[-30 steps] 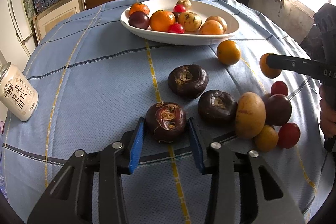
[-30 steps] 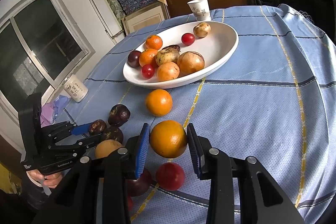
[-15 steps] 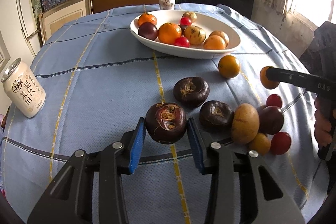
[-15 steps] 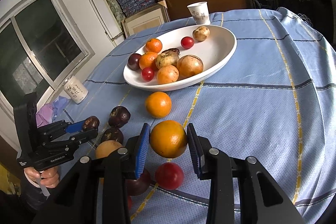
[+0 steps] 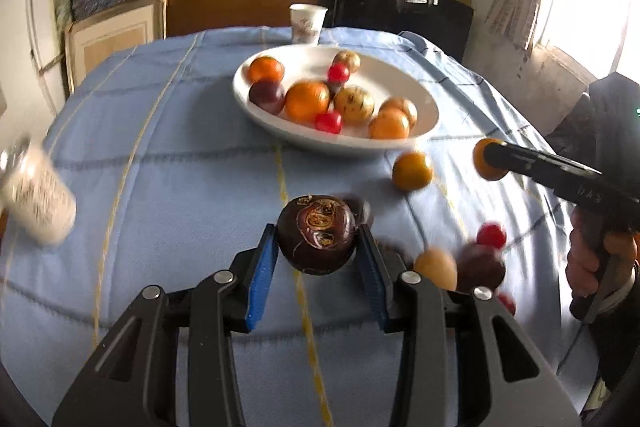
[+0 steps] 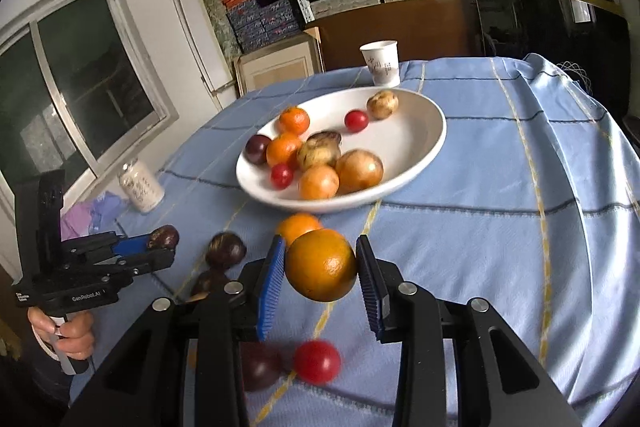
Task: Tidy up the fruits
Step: 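Carry the orange and mangosteen over the white plate and release both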
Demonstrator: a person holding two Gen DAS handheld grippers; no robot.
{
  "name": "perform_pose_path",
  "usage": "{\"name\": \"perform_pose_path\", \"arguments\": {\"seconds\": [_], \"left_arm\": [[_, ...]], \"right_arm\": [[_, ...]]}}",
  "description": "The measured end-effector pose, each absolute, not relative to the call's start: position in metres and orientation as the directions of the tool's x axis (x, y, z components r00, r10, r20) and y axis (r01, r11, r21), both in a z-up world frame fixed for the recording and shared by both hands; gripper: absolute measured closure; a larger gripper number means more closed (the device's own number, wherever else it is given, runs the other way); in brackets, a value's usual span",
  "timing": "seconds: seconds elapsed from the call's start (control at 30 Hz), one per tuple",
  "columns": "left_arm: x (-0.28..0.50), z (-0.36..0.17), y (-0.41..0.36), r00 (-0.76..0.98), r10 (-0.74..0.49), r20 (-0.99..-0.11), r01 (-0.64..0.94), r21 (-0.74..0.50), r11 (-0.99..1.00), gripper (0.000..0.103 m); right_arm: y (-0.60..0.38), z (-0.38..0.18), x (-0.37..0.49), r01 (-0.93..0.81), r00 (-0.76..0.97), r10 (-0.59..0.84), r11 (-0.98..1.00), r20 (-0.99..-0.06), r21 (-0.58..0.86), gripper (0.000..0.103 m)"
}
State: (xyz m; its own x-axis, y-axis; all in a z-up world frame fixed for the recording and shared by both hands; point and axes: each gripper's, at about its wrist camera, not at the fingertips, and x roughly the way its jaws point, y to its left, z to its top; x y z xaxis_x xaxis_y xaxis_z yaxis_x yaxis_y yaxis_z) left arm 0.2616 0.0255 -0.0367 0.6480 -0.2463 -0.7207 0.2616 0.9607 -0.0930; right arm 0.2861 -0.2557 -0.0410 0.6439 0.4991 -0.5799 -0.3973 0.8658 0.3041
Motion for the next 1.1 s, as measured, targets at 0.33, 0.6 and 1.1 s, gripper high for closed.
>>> {"name": "perform_pose_path", "arguments": {"seconds": [0.33, 0.6, 1.1], "left_arm": [[0.356, -0.020, -0.009, 0.689, -0.220, -0.690, 0.252, -0.056, 0.966, 0.063], [0.371, -0.022, -0.006, 0.728, -0.154, -0.668, 0.186, -0.024, 0.982, 0.019], [0.267, -0.046, 0.030, 0.686, -0.122, -0.717, 0.097, -0.076, 0.992, 0.005]], "right_arm": [[-0.237, -0.032, 0.357, -0.350, 0.695, 0.443, 0.897, -0.566, 0.271, 0.067], [-0.235, -0.039, 0.376, -0.330, 0.690, 0.431, 0.903, -0.581, 0.277, 0.050], [-0.262, -0.055, 0.283, -0.376, 0.621, 0.462, 0.885, -0.634, 0.277, 0.048]]}}
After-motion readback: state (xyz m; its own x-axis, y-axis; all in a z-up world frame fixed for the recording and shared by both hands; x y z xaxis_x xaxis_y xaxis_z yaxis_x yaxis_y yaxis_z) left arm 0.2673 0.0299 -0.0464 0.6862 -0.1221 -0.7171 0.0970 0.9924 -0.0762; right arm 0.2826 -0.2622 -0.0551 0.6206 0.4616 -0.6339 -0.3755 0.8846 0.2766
